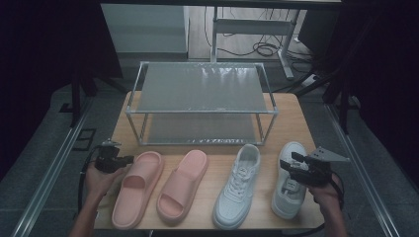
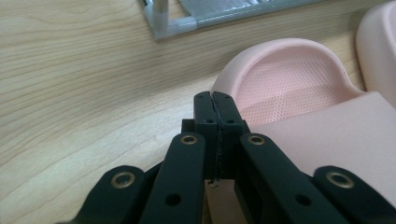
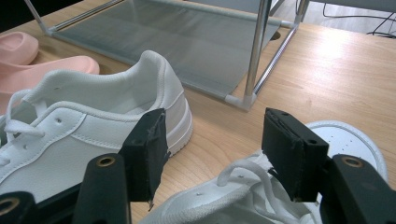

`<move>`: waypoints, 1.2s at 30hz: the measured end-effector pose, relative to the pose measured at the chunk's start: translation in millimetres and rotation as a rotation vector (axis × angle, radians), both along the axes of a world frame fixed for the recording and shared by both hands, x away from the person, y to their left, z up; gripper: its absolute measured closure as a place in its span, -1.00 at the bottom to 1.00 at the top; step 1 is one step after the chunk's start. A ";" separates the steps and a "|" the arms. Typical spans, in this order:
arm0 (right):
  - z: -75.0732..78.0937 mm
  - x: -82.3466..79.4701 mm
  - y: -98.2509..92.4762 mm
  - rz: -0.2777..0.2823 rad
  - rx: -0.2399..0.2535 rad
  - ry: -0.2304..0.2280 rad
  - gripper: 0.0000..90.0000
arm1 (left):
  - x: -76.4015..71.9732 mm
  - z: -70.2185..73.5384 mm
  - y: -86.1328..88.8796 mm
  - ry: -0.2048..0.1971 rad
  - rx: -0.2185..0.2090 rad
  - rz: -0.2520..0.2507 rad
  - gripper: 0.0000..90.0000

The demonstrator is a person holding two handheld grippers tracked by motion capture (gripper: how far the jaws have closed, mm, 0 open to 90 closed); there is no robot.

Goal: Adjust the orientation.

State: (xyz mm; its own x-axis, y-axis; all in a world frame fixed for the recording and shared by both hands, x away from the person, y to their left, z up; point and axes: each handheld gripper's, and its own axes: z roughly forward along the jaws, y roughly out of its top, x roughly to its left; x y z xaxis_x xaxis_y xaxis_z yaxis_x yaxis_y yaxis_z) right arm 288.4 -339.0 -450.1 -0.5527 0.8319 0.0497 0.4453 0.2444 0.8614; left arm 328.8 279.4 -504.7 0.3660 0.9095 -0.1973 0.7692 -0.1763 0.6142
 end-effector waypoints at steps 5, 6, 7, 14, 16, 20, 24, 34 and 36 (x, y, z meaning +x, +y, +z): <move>-1.1 0.6 1.0 0.002 -0.003 0.005 -0.09 | 2.1 -0.3 -4.4 -0.007 -0.010 -0.007 1.00; -1.3 0.8 1.0 0.002 -0.002 0.005 -0.09 | 2.2 0.3 -4.0 -0.013 -0.013 -0.005 1.00; -1.4 0.7 0.8 0.002 -0.001 0.004 -0.09 | 1.6 1.7 -2.4 -0.021 -0.014 0.001 1.00; 0.3 -0.8 -2.9 -0.006 0.004 0.001 -0.09 | -21.3 26.7 20.1 -0.105 -0.028 0.045 1.00; 0.0 -0.5 -3.0 -0.008 0.005 0.001 -0.09 | -30.9 36.5 27.7 -0.135 -0.023 0.061 0.99; -0.1 -0.3 -2.2 -0.006 0.005 0.002 -0.09 | -45.4 47.7 33.4 -0.169 -0.015 0.063 0.99; -0.4 -0.3 -0.9 -0.003 0.003 0.003 -0.09 | -72.3 56.6 32.4 -0.197 -0.009 0.051 0.98; -0.2 -0.7 -1.5 -0.004 0.006 0.003 -0.09 | -110.8 51.6 12.0 -0.191 -0.028 -0.003 0.95; -0.3 -0.8 -1.5 -0.004 0.005 0.002 -0.09 | -115.9 53.2 7.4 -0.193 -0.025 -0.008 0.94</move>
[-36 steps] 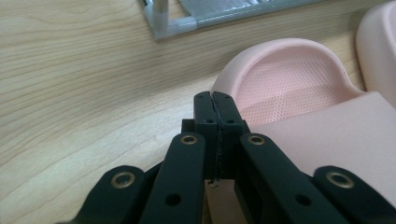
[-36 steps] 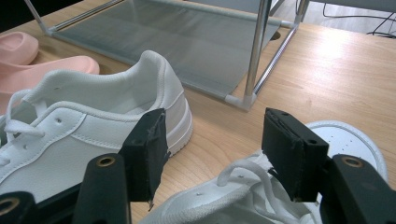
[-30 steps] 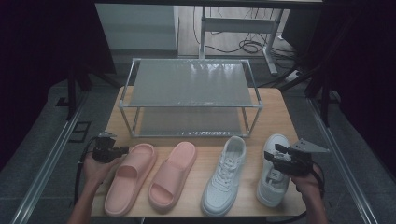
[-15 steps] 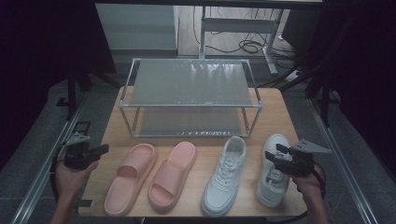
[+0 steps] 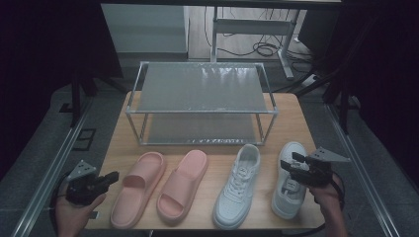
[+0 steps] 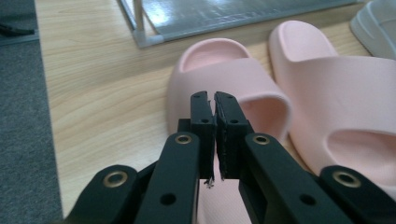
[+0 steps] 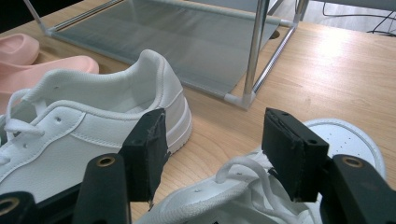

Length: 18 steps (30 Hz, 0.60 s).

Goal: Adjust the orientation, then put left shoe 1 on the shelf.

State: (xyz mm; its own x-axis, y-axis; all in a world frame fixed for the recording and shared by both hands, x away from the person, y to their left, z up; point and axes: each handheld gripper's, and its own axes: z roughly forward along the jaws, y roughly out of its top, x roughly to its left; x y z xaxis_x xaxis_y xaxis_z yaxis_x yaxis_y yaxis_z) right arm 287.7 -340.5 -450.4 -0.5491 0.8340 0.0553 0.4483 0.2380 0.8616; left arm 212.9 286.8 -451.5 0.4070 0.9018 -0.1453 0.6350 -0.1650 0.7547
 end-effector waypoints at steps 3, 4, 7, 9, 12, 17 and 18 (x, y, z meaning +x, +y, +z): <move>0.7 -0.6 0.2 0.003 0.001 0.001 -0.09 | -5.3 0.2 -5.7 -0.006 -0.006 -0.007 0.84; 0.6 -0.6 0.0 0.002 0.000 0.000 -0.09 | -7.0 -0.4 -8.4 -0.005 -0.003 -0.012 0.78; 0.1 0.2 0.5 0.002 0.000 0.001 -0.09 | -11.5 -3.3 -18.5 -0.001 0.003 -0.033 0.45; 0.7 0.3 1.1 0.006 -0.002 -0.001 -0.09 | -12.9 -5.0 -24.0 0.007 0.004 -0.044 0.31; 1.2 0.2 2.0 0.010 0.003 -0.002 -0.09 | -13.1 -7.6 -30.0 0.018 0.010 -0.049 0.18; 0.3 -1.0 2.7 0.013 0.004 0.002 -0.09 | -9.5 -18.9 -45.2 0.049 0.016 -0.070 0.14; 0.7 -1.3 2.4 0.013 0.002 0.001 -0.09 | -8.7 -20.3 -46.7 0.055 0.017 -0.071 0.14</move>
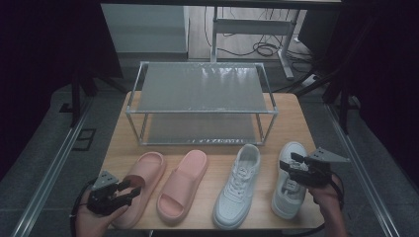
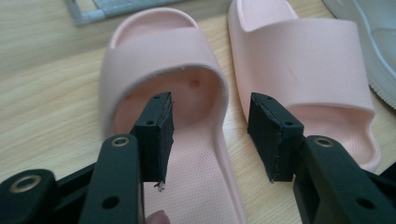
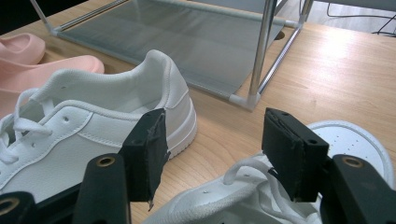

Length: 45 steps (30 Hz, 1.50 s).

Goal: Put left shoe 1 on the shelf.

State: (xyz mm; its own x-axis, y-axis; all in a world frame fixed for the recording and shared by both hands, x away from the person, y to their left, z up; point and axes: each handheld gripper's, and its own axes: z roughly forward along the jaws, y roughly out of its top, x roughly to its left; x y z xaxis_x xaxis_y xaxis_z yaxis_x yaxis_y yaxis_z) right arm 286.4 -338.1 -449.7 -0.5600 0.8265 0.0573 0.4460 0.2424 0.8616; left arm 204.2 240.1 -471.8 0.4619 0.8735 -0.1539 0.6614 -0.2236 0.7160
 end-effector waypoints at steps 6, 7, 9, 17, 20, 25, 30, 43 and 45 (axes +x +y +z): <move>1.2 -0.3 -1.8 -0.006 0.003 -0.007 -0.09 | 6.6 -8.8 -9.3 0.018 0.012 -0.003 0.13; 0.9 -0.1 -2.2 -0.010 0.004 -0.005 -0.09 | 7.6 -10.0 -10.5 0.019 0.011 -0.003 0.13; 0.8 0.1 -2.5 -0.011 0.002 -0.004 -0.09 | 11.0 -13.5 -14.1 0.025 0.022 -0.005 0.13; 2.0 -0.7 -3.4 -0.010 0.001 -0.007 -0.09 | 20.1 -21.4 -25.1 0.039 0.046 -0.008 0.20; 2.1 -0.9 -4.1 -0.013 0.001 -0.011 -0.09 | 25.4 -24.0 -29.1 0.036 0.049 0.007 0.31; 2.8 0.0 -3.2 -0.010 -0.003 -0.012 -0.10 | 33.2 -28.0 -34.6 0.027 0.060 0.030 0.52; 3.0 -0.5 -1.6 -0.003 -0.010 -0.012 -0.10 | 37.0 -32.8 -39.2 0.030 0.086 0.030 0.66; 5.2 -2.3 -4.1 -0.014 -0.001 -0.021 -0.10 | 32.8 -27.9 -37.7 -0.002 0.073 0.060 0.87; 5.2 -1.9 -4.3 -0.015 -0.002 -0.023 -0.10 | 32.3 -23.8 -34.9 -0.010 0.065 0.066 0.87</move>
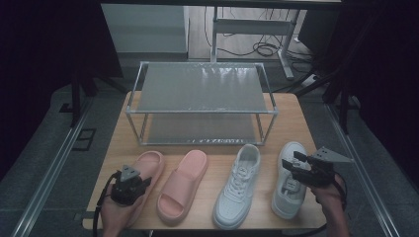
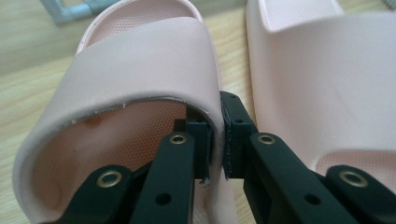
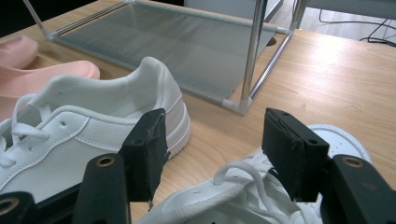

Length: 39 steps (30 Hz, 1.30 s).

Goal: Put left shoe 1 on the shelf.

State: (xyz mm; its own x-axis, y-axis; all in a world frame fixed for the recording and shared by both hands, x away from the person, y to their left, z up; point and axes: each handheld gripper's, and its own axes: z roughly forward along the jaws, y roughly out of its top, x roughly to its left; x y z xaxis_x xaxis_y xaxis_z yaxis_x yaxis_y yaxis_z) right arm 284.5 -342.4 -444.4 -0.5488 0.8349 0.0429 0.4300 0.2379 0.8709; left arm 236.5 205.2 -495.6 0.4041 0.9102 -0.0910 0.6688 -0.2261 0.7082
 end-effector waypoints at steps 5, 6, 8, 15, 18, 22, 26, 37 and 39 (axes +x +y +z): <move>-0.5 0.3 -0.4 -0.003 -0.001 0.001 -0.10 | -2.1 15.7 6.9 -0.042 -0.039 0.008 0.87; -0.4 0.2 -0.3 -0.003 -0.001 0.001 -0.10 | -2.1 19.2 7.1 -0.051 -0.040 0.007 0.87; -0.1 -0.1 -0.2 -0.003 0.000 -0.002 -0.10 | -0.5 26.0 6.0 -0.065 -0.040 0.002 0.87; 1.5 -1.4 -2.0 -0.009 0.001 -0.007 -0.10 | 18.9 44.7 -9.8 -0.088 -0.012 -0.050 0.87; 0.8 -0.8 -3.0 -0.010 0.001 -0.003 -0.10 | 29.3 48.3 -15.0 -0.087 -0.011 -0.068 0.87; -0.3 -0.3 -3.3 -0.011 0.002 0.000 -0.10 | 43.6 49.5 -20.0 -0.082 -0.030 -0.085 0.87; -0.5 -0.3 -2.5 -0.008 0.004 0.000 -0.10 | 59.5 49.2 -28.0 -0.093 -0.023 -0.094 0.87; -0.7 0.2 -5.4 -0.014 0.004 0.000 -0.09 | 105.3 46.1 -47.0 -0.105 0.032 -0.090 0.87; -1.3 0.7 -4.7 -0.012 0.005 0.001 -0.09 | 112.2 44.5 -51.9 -0.105 0.041 -0.091 0.87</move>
State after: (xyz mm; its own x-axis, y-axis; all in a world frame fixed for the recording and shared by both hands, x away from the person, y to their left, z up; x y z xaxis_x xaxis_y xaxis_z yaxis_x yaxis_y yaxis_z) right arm 285.2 -347.1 -445.8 -0.5386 0.8412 0.0476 0.4339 0.2284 0.8715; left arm 348.7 153.3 -451.1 0.4909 0.8712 -0.0070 0.5665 -0.3131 0.7623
